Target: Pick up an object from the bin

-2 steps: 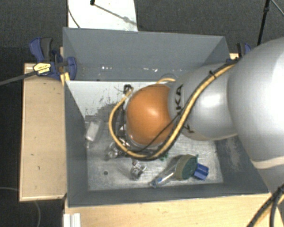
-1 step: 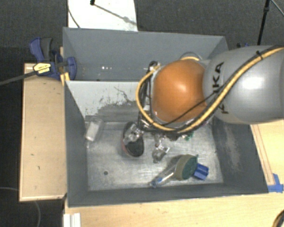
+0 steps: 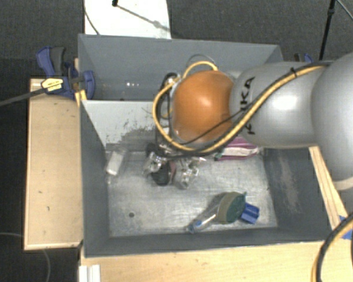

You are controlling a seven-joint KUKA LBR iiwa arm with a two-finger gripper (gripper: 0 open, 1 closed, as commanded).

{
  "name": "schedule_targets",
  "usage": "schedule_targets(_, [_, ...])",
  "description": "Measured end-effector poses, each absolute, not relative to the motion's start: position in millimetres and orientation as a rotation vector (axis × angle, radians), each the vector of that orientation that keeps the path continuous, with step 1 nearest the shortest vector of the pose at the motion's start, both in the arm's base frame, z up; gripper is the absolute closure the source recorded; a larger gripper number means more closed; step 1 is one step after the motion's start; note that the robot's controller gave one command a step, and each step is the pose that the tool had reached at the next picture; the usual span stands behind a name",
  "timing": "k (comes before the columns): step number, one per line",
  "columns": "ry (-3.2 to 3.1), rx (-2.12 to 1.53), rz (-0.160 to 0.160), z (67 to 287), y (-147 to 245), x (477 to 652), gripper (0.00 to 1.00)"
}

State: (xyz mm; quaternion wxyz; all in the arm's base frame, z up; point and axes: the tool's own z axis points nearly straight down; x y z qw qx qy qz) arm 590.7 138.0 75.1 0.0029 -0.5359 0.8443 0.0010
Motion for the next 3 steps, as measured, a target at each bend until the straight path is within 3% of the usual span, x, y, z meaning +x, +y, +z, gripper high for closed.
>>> schedule_targets(1, [2.655, -1.672, 0.005, 76.4, 138.4, 590.5, 1.00])
schedule_targets(2, [2.412, -2.001, -0.003, 191.2, 145.9, 589.6, 1.00])
schedule_targets(3, [2.409, -2.003, -0.005, 264.5, 140.7, 591.4, 1.00])
